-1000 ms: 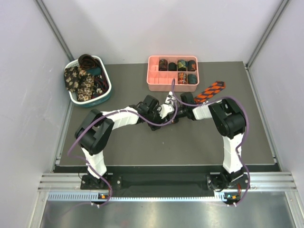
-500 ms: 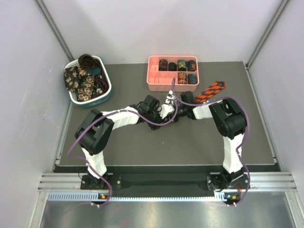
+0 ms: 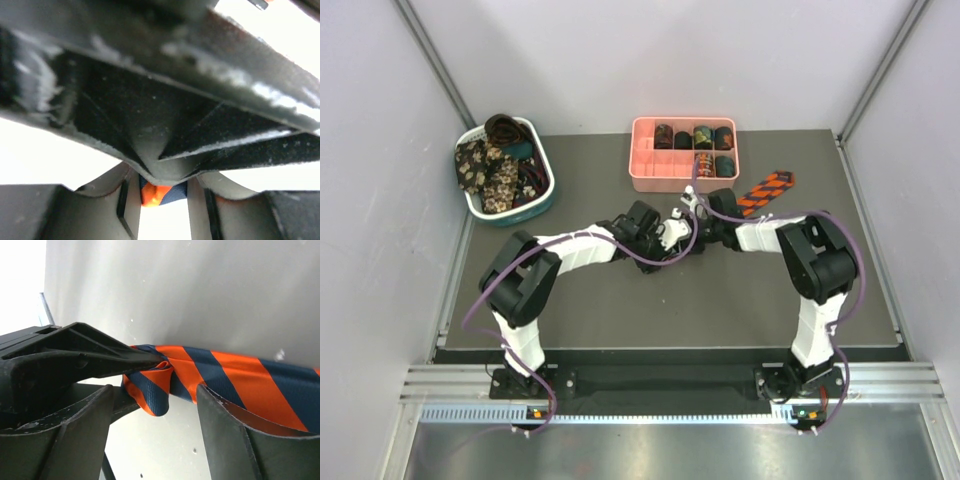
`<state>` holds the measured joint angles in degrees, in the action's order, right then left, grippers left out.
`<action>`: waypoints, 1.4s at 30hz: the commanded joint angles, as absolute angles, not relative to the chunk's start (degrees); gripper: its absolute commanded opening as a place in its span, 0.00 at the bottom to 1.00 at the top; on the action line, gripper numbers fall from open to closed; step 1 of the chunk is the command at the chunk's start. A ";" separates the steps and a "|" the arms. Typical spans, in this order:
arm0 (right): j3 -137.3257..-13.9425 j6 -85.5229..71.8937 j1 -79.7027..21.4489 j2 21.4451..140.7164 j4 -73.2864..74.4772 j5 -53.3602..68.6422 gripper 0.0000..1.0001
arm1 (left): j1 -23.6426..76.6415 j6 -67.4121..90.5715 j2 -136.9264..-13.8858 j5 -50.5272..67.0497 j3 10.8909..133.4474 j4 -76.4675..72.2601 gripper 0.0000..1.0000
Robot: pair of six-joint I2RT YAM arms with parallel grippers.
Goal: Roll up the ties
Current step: Roll the tie
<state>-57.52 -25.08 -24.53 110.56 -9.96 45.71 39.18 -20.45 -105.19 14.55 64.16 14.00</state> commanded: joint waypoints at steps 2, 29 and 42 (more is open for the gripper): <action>-56.52 -23.82 -21.10 104.51 -8.61 42.54 0.70 | 39.11 -17.67 -107.23 13.09 63.63 20.92 0.39; -36.30 -24.97 -17.48 80.87 -12.23 22.51 0.70 | 39.64 -10.11 -108.28 4.83 68.46 35.41 0.38; -32.96 -12.49 -51.57 65.31 -4.66 -14.19 0.64 | 39.90 -7.82 -112.85 4.83 75.41 43.85 0.38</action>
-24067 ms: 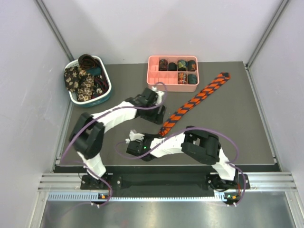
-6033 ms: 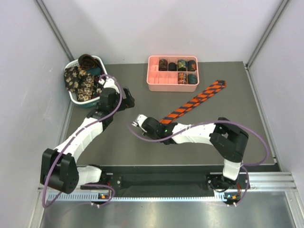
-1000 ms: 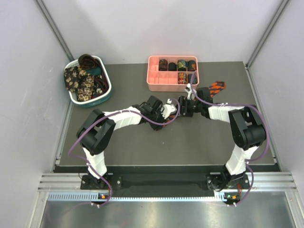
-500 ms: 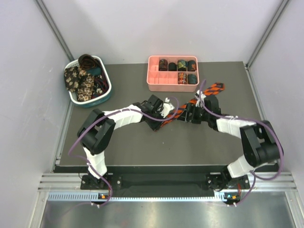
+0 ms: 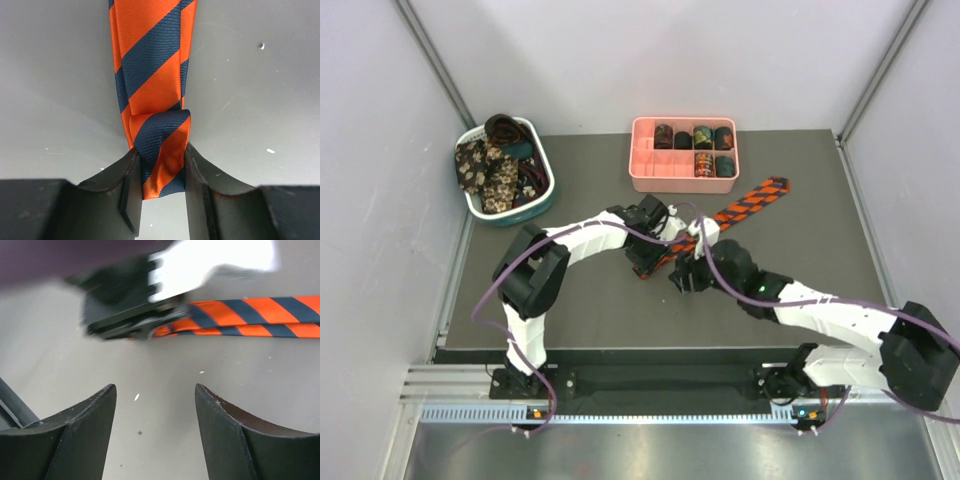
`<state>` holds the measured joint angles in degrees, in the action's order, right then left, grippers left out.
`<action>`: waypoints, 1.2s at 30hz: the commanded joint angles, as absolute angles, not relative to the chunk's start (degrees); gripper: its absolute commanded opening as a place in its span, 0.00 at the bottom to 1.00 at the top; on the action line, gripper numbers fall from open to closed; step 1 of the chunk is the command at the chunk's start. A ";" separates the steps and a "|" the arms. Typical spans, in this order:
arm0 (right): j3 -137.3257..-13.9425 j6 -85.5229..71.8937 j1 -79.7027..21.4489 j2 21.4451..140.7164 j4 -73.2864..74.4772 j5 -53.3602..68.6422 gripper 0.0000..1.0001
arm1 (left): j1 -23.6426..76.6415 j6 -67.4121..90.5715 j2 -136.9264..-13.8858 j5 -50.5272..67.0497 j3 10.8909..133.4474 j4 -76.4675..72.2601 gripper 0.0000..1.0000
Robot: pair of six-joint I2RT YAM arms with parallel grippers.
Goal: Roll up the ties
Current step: Roll the tie
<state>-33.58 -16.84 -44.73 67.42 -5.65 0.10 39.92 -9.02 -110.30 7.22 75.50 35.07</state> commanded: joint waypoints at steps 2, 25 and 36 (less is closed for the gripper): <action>-33.48 -10.38 -58.66 65.56 -4.31 -18.53 0.63 | 39.90 -7.82 -113.03 4.92 75.59 43.95 0.38; -92.18 0.44 -78.05 124.96 35.12 -55.45 0.58 | 40.17 -4.75 -119.00 5.89 82.97 54.40 0.39; -101.60 -0.97 -75.32 135.70 42.36 -61.08 0.59 | 40.17 -3.60 -122.87 6.77 87.89 61.87 0.42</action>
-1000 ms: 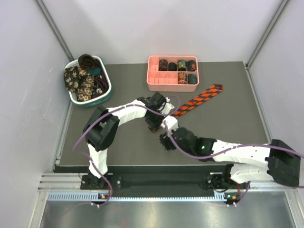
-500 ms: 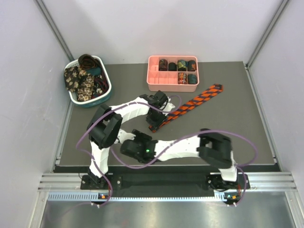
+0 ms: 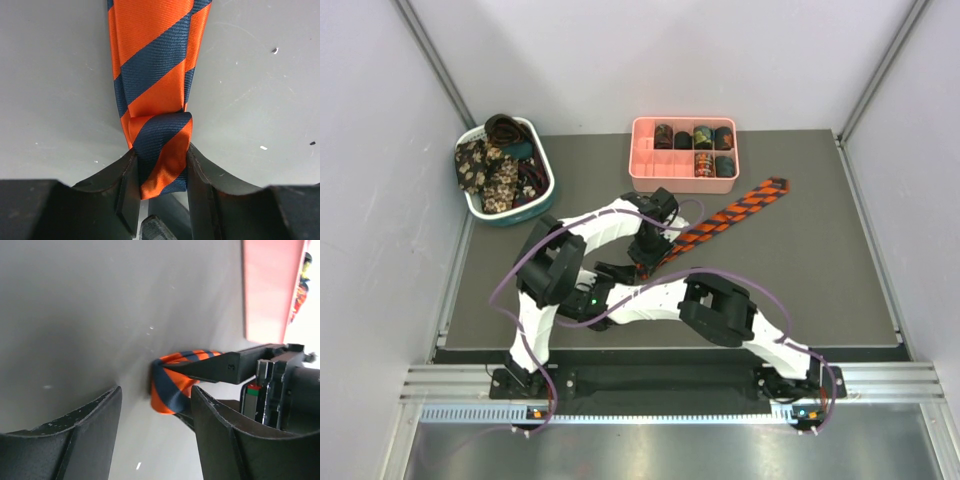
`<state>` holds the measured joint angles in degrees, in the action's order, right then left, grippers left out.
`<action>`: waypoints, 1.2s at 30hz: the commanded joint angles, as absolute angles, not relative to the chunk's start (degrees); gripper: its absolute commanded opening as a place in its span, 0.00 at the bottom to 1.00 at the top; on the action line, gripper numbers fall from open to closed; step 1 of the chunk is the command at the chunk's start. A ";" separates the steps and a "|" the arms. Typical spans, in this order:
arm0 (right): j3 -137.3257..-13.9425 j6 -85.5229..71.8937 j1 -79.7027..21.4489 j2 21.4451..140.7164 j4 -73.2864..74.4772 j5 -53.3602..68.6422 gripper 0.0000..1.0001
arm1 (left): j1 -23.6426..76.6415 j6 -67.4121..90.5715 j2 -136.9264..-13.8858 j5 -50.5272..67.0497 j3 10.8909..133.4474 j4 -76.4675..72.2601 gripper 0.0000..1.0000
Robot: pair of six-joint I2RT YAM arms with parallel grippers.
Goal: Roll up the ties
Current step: Roll the tie
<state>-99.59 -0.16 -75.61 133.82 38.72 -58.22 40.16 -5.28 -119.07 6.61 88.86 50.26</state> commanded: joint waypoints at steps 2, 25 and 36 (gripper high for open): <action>-101.34 -1.23 -74.62 136.14 42.71 -60.39 0.59 | 40.17 -3.52 -123.66 6.94 88.85 63.01 0.42; -94.83 -5.54 -71.10 138.60 43.07 -56.60 0.17 | 40.78 -4.13 -126.83 6.15 95.80 68.82 0.46; -93.87 -4.66 -71.10 134.65 39.38 -52.47 0.10 | 40.17 -7.47 -120.87 11.87 102.91 60.57 0.66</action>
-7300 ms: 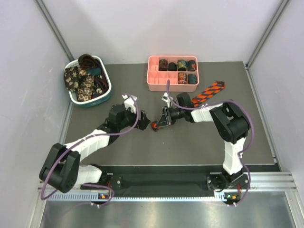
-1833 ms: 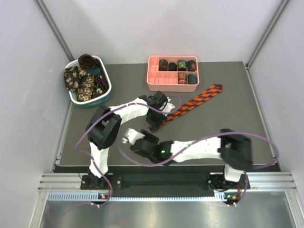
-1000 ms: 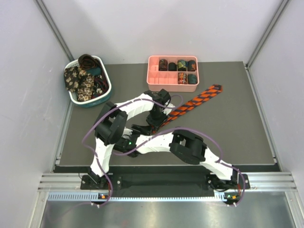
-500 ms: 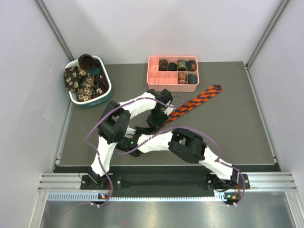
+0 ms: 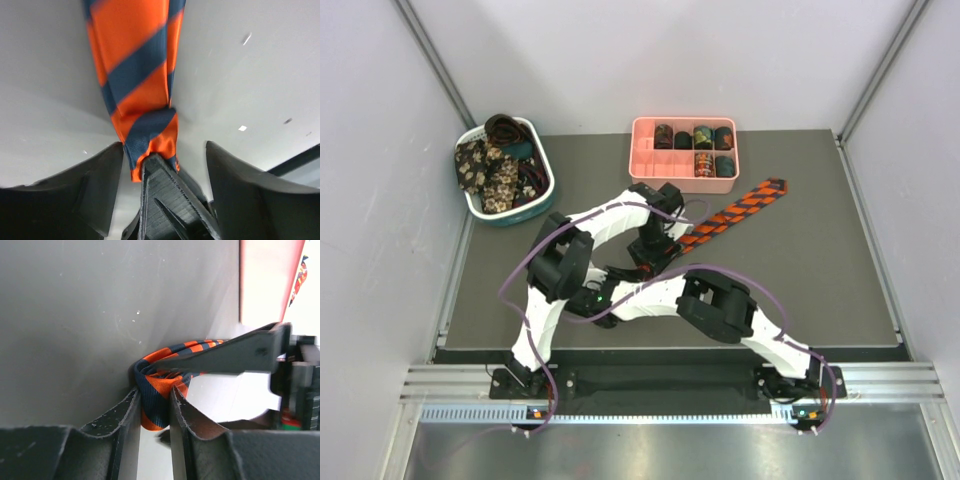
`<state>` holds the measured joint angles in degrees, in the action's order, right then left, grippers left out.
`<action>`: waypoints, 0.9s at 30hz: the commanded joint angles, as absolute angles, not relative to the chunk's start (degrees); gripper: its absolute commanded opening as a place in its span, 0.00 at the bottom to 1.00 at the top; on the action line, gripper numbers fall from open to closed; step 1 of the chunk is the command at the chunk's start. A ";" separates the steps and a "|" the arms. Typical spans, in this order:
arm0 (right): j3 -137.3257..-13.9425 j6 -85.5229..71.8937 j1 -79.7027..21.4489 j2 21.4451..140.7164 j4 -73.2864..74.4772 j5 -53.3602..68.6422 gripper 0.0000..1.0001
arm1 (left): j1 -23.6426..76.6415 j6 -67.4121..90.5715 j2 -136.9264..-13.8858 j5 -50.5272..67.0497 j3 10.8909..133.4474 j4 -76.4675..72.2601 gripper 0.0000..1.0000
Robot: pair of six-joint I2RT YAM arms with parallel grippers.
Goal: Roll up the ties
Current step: Roll the tie
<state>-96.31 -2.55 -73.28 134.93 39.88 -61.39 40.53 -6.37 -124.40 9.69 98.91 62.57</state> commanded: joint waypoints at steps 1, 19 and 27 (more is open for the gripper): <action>-93.52 -4.66 -71.10 134.39 38.77 -52.30 0.11 | 40.08 -7.38 -119.81 11.69 103.09 59.08 0.74; -82.71 -0.44 -69.08 122.35 24.00 -43.16 0.09 | 19.71 20.37 -72.52 3.96 54.88 0.90 0.99; -77.70 -0.44 -66.63 116.55 18.64 -34.90 0.08 | 14.68 31.73 -66.89 -4.30 46.33 -2.72 0.99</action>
<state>-79.72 0.95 -68.49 119.57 22.02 -43.88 15.40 26.79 -70.43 -1.34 47.66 4.93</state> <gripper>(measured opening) 0.246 0.991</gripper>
